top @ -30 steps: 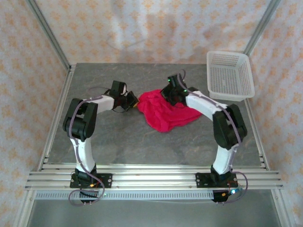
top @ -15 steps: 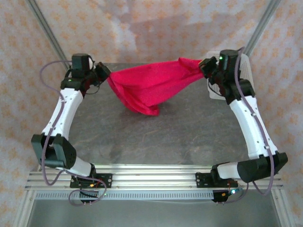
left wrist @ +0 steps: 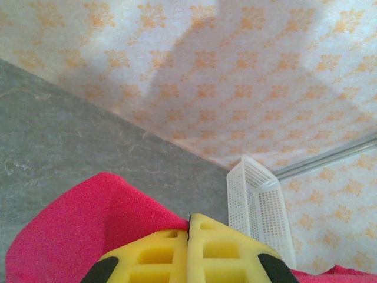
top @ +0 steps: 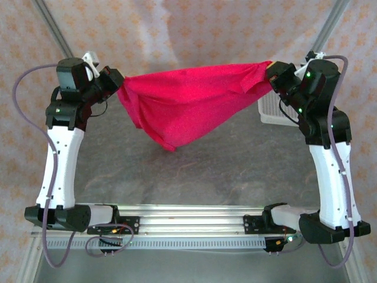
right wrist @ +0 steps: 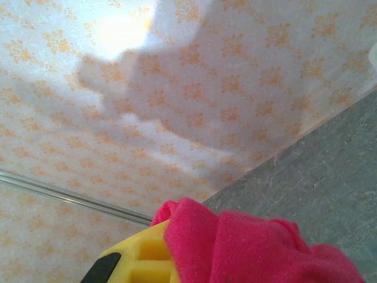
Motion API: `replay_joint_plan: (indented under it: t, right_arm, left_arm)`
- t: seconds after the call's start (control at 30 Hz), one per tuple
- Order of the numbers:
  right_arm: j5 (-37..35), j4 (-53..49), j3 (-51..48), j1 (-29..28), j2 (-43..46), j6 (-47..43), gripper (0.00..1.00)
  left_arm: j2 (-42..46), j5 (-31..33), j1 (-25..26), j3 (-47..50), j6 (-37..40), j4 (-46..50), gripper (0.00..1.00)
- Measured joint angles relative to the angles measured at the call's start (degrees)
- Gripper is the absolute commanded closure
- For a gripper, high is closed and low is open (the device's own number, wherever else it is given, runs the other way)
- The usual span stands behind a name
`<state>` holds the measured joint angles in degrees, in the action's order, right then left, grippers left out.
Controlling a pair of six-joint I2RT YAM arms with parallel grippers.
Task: Fold the inside-out t-shirt
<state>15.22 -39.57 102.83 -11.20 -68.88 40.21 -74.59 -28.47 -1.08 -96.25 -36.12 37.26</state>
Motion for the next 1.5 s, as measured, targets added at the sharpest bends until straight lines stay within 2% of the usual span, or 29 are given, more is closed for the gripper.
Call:
replay_joint_plan:
  t: [0.1, 0.13, 0.17, 0.23, 0.3, 0.33, 0.4, 0.47, 0.57, 0.67, 0.77, 0.87, 1.0, 1.2, 1.27, 1.4, 1.47, 1.5]
  right_arm:
    - [-0.4, 0.8, -2.1, 0.0, 0.2, -0.1, 1.0]
    - [-0.7, 1.5, -3.8, 0.0, 0.2, -0.1, 1.0]
    - [-1.5, 2.1, -6.3, 0.0, 0.0, -0.3, 1.0]
    - [-3.4, 3.2, -11.3, 0.2, -1.0, -0.5, 1.0]
    - [-5.0, 4.9, -17.3, 1.2, -3.4, -0.7, 1.0]
    - [-5.4, 5.4, -20.0, 1.9, -4.8, -0.7, 1.0]
    - [-5.8, 6.2, -25.7, 3.8, -8.1, -0.7, 1.0]
    - [-6.1, 6.2, -29.7, 5.1, -10.4, -0.7, 1.0]
    - [-6.2, 6.2, -33.0, 5.8, -11.4, -0.7, 1.0]
    - [-5.9, 7.6, -33.1, 5.7, -11.2, -0.8, 1.0]
    - [-5.2, 9.2, -33.1, 5.7, -11.1, -0.9, 1.0]
    - [-4.3, 9.9, -33.1, 5.7, -11.1, -0.9, 1.0]
    - [-3.0, 10.5, -33.1, 5.7, -11.1, -0.9, 1.0]
    - [-1.7, 11.4, -33.7, 5.7, -11.0, -0.9, 1.0]
    - [-1.4, 11.5, -33.9, 5.7, -11.0, -0.9, 1.0]
    - [-0.9, 11.8, -33.9, 5.7, -11.0, -0.9, 1.0]
    - [-0.7, 11.8, -33.9, 5.7, -11.0, -0.9, 1.0]
    - [-0.7, 11.8, -33.9, 5.7, -11.0, -0.9, 1.0]
  left_arm:
    - [-2.0, -0.6, 1.5, -0.8, 1.6, 0.0, 1.0]
    - [-3.7, -0.7, 2.4, -1.3, 2.3, 0.2, 0.96]
    - [-6.3, -0.7, 3.5, -2.1, 3.5, 0.6, 0.84]
    - [-12.3, -0.6, 5.3, -4.2, 5.5, 1.6, 0.67]
    - [-20.5, 0.9, 6.4, -6.1, 7.9, 3.2, 0.38]
    - [-23.3, 1.8, 6.5, -6.3, 8.4, 3.9, 0.33]
    - [-28.5, 4.6, 6.6, -5.2, 9.7, 5.9, 0.31]
    - [-29.3, 6.0, 6.3, 0.0, 10.2, 6.1, 0.37]
    - [-25.2, 6.1, 6.3, 10.0, 10.2, 5.3, 0.49]
    - [-19.0, 5.0, 7.9, 19.2, 9.2, 2.7, 0.5]
    - [-16.1, 4.3, 11.7, 24.5, 8.1, -1.2, 0.46]
    - [-17.6, 3.3, 15.3, 26.8, 7.2, -5.4, 0.44]
    - [-23.1, 2.9, 17.4, 26.9, 6.6, -9.8, 0.45]
    - [-31.6, 3.0, 19.1, 24.0, 6.0, -11.7, 0.52]
    - [-33.4, 3.3, 19.5, 22.7, 6.0, -11.8, 0.59]
    - [-35.7, 4.2, 19.7, 20.6, 6.3, -11.8, 0.88]
    - [-36.4, 5.0, 19.7, 19.5, 6.4, -11.1, 0.99]
    - [-36.5, 5.6, 19.7, 18.6, 7.0, -10.0, 1.0]
